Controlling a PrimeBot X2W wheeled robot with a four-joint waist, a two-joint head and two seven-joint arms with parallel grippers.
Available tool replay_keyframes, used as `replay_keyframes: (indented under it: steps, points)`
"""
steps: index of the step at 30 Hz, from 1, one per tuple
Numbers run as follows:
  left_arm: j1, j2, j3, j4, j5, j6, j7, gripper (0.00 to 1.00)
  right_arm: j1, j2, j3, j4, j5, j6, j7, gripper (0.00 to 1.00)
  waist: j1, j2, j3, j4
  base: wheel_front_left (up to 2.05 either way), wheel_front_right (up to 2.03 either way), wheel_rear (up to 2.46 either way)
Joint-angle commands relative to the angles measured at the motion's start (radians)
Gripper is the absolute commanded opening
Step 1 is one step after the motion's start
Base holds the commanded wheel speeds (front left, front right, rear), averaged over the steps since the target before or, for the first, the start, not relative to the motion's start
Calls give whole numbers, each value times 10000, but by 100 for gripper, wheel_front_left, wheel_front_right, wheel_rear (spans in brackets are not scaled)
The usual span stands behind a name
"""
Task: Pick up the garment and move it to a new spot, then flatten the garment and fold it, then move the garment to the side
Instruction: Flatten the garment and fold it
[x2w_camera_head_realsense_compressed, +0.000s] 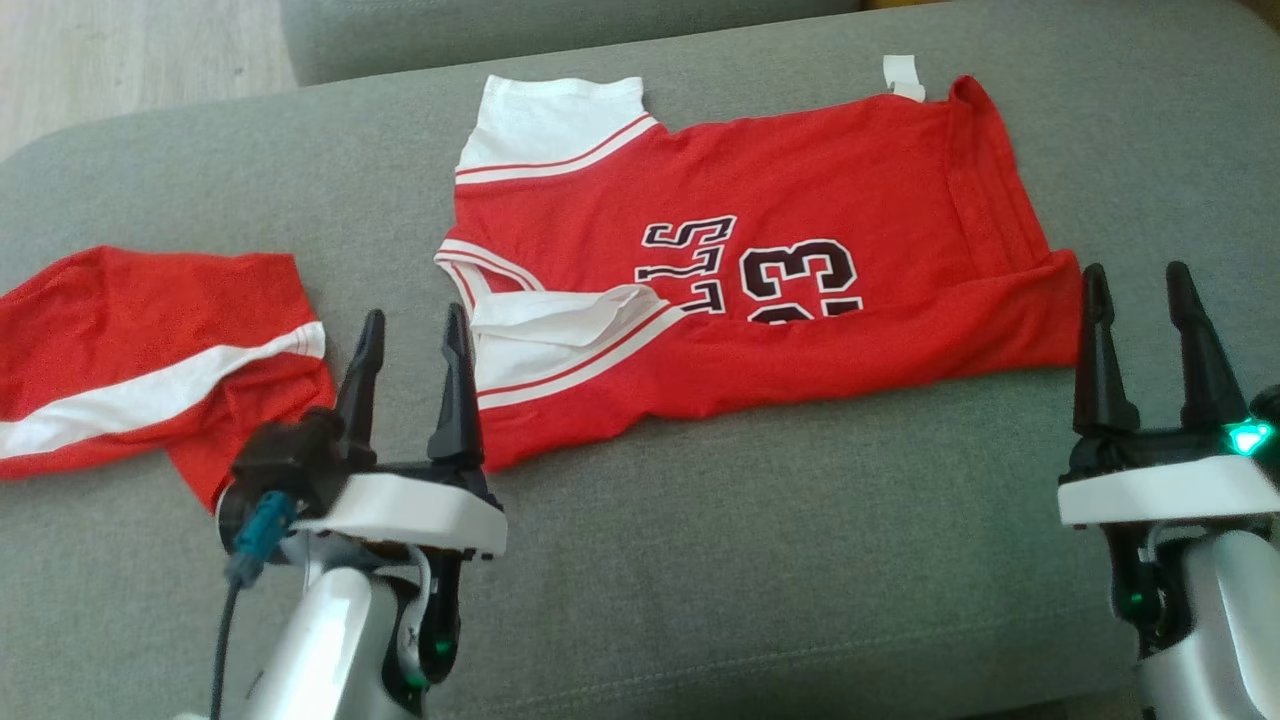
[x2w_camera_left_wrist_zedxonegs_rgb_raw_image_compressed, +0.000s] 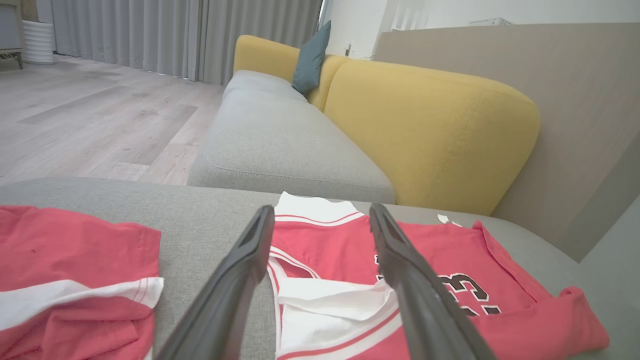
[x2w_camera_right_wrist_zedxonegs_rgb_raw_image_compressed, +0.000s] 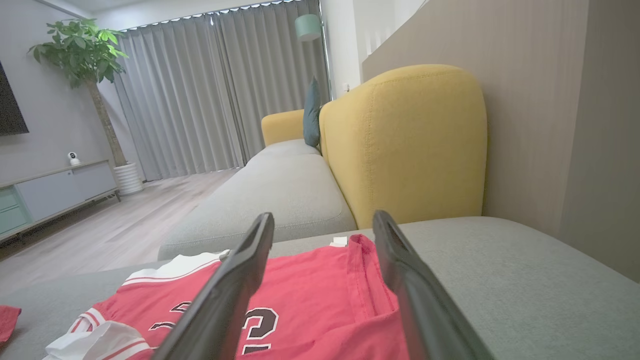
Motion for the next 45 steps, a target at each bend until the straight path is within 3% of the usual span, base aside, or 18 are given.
replay_keyframes:
  steps: [1,7,15,20,27,28,29,30,45]
  points:
    - [-446,-8,419,-278,141,-72,-51,100,-296,-73,77,-425,-77,65,-104,100,1,0,-7,-20,0,0,0]
    - [-550,-94,108,1341,599,-289,-25,100,-310,-78,-123,-652,-212,65,-94,100,1,0,96,-168,0,0,0]
    - [-1332,-31,-363,3974,1028,28,1005,100,-538,-242,24,-864,-232,65,48,100,1,0,319,-445,0,0,0]
    - [-1650,92,-513,5004,1204,198,1605,100,-598,-278,68,-927,-185,65,71,100,1,0,394,-627,0,0,0]
    - [-1941,200,-818,5765,1325,80,2233,100,-618,-334,-45,-919,-224,65,109,100,1,0,459,-772,0,0,0]
    - [-1966,204,-859,5813,1322,32,2280,63,-622,-341,-84,-903,-242,65,130,100,1,0,469,-775,0,0,0]
    - [-1991,211,-900,5844,1322,-21,2300,13,-632,-341,-135,-881,-260,65,160,100,1,0,479,-774,0,0,0]
    - [-2016,221,-943,5854,1327,-81,2281,0,-645,-333,-201,-840,-288,65,214,100,1,0,488,-768,0,0,0]
    - [-2626,100,-881,4113,1327,187,269,0,-1664,625,-1786,1549,-855,65,2273,100,1,0,817,-30,0,0,0]
